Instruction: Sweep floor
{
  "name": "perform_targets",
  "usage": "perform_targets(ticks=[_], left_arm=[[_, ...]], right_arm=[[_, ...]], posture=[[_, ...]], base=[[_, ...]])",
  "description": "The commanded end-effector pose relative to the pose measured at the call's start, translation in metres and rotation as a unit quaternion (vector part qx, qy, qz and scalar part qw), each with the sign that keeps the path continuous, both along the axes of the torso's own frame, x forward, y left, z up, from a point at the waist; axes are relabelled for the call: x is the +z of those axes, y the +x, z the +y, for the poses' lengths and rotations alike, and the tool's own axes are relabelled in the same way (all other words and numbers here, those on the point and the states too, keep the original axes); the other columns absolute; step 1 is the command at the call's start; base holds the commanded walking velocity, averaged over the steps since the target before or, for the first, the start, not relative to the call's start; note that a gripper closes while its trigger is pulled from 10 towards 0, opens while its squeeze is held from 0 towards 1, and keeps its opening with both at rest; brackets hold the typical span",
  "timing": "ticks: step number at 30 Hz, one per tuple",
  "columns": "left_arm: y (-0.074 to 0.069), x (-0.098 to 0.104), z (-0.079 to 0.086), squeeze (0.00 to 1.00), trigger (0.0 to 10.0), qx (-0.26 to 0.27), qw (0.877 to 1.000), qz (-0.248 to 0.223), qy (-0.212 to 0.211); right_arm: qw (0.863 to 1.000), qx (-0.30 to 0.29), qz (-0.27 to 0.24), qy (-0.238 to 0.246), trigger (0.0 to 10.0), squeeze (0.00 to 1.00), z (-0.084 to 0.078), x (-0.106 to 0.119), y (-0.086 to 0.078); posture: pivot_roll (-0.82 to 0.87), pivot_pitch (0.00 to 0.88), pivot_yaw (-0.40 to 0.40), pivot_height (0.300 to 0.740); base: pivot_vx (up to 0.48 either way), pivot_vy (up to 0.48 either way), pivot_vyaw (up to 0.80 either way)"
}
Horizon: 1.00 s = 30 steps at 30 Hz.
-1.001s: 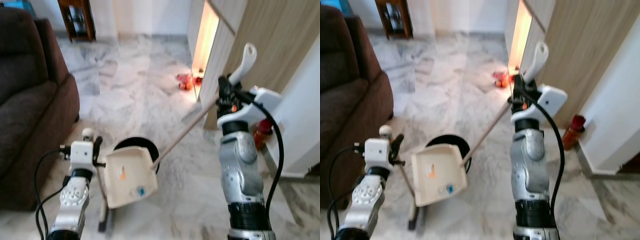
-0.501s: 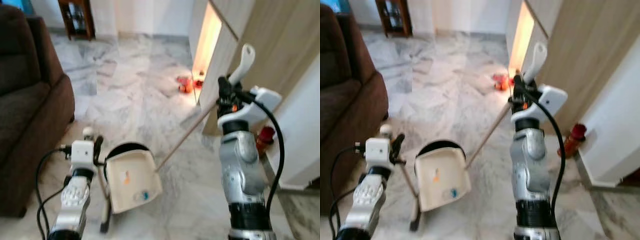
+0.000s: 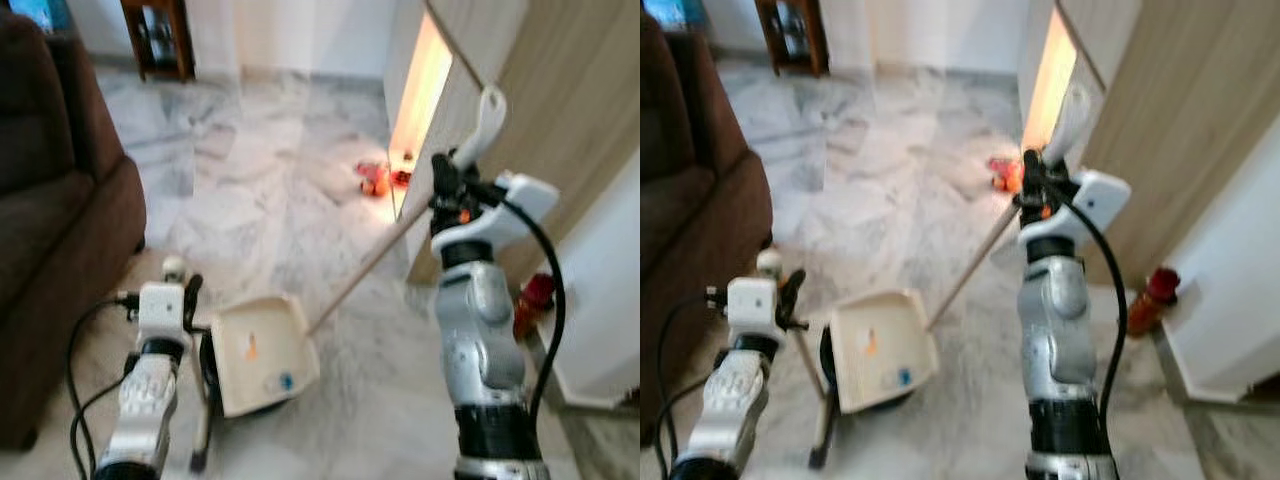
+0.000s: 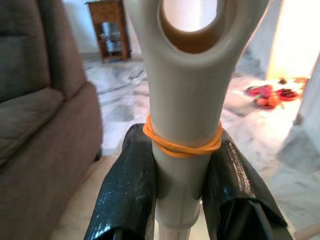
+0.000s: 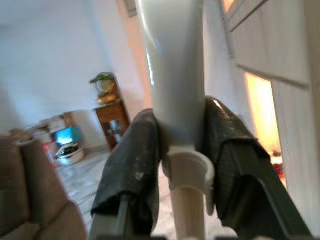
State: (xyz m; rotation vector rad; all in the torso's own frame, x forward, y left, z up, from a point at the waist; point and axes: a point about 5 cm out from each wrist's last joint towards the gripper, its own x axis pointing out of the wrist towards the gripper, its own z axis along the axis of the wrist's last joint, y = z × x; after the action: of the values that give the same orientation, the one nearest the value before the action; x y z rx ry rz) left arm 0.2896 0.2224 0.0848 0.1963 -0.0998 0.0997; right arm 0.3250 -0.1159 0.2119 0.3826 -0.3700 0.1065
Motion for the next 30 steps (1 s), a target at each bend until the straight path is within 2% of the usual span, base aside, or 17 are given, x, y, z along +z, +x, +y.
perform_targets(ticks=[1,6,14,20,30], left_arm=[[0.005,0.012,-0.008,0.0,10.0,-0.013,0.999,-0.031,-0.001],[0.005,0.013,-0.008,0.0,10.0,-0.013,0.999,-0.033,-0.001],[0.005,0.014,-0.008,0.0,10.0,-0.015,0.999,-0.038,-0.003],[0.005,0.014,-0.009,0.0,10.0,-0.016,0.999,-0.039,-0.004],[0.005,0.013,-0.01,0.0,10.0,-0.018,0.999,-0.038,-0.004]], right_arm=[[0.999,-0.01,-0.037,0.025,10.0,0.0,-0.008,0.017,-0.002],[0.999,-0.009,-0.038,0.027,10.0,0.0,-0.008,0.018,-0.002],[0.999,-0.003,-0.042,0.033,10.0,0.0,-0.003,0.02,-0.004],[0.998,0.006,-0.052,0.04,10.0,0.0,0.005,0.024,-0.007],[0.996,0.02,-0.088,0.018,10.0,0.0,0.02,0.035,-0.014]], posture=[[0.08,0.04,-0.048,0.74],[0.08,0.043,-0.047,0.74],[0.08,0.046,-0.045,0.74],[0.08,0.048,-0.045,0.74],[0.08,0.046,-0.048,0.74]], base=[[0.3,0.0,0.0],[0.28,0.0,0.0],[0.0,0.0,0.0],[0.0,0.0,0.0],[0.0,0.0,0.0]])
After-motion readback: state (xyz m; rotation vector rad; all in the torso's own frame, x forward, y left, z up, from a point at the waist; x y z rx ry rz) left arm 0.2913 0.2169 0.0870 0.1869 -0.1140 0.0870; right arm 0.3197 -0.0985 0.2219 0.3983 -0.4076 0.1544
